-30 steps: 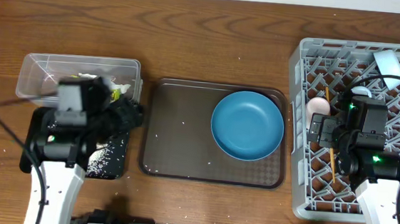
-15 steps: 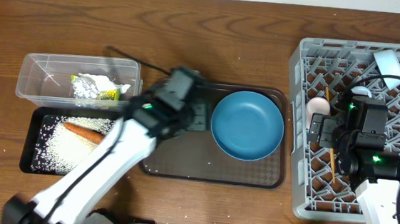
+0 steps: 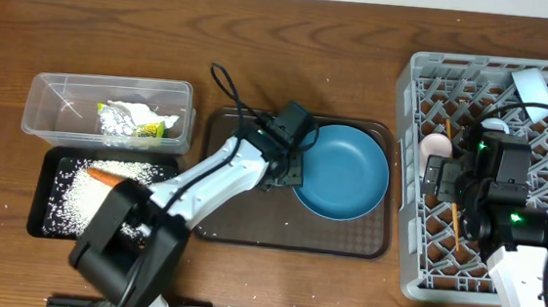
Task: Sort waste into correct bins and load items into the dishwasher rack
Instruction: 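Release the carrot and move the left gripper right to the blue plate rim, then grip the blue plate's left rim with the left gripper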
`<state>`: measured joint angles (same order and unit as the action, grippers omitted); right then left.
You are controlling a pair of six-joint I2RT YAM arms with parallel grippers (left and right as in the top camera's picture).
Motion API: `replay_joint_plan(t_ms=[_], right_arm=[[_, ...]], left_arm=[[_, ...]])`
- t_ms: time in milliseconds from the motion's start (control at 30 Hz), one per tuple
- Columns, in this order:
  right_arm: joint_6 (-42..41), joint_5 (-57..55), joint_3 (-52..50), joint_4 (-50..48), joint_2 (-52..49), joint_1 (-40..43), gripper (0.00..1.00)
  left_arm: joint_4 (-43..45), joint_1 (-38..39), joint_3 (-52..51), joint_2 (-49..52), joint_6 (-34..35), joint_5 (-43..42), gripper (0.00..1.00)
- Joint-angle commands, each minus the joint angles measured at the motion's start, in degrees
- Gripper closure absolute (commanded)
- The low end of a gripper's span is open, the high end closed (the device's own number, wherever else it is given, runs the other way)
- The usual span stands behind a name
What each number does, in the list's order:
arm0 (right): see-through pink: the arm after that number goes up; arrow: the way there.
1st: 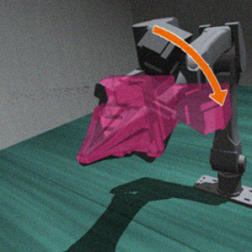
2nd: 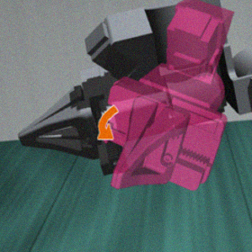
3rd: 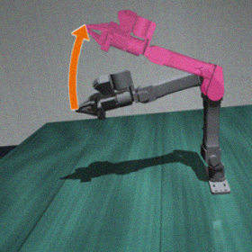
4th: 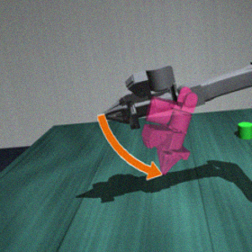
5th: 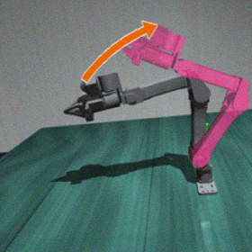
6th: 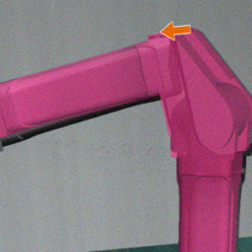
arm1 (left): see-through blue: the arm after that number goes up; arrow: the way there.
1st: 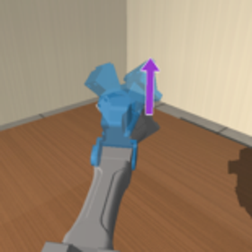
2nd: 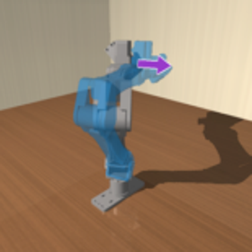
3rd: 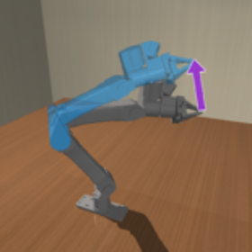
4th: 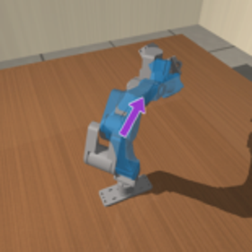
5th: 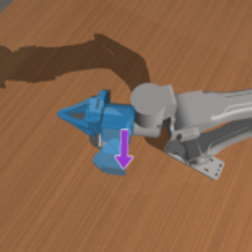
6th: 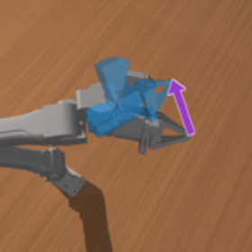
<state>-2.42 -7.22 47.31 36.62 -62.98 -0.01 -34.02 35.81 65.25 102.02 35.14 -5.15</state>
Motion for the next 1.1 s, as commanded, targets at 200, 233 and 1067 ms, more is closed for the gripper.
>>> replay_joint_plan(t_ms=[200,233,1067], right_arm=[[-0.7,0.2,1.0,0.1,0.5,0.4,0.01],[-0.7,0.2,1.0,0.1,0.5,0.4,0.01],[-0.7,0.2,1.0,0.1,0.5,0.4,0.01]], left_arm=[[0.9,0.6,0.5,1.4,3.7,-0.3,0.43],[1.0,0.9,0.5,1.4,3.8,-0.9,0.43],[4.0,3.5,-1.8,1.5,3.8,2.2,0.76]])
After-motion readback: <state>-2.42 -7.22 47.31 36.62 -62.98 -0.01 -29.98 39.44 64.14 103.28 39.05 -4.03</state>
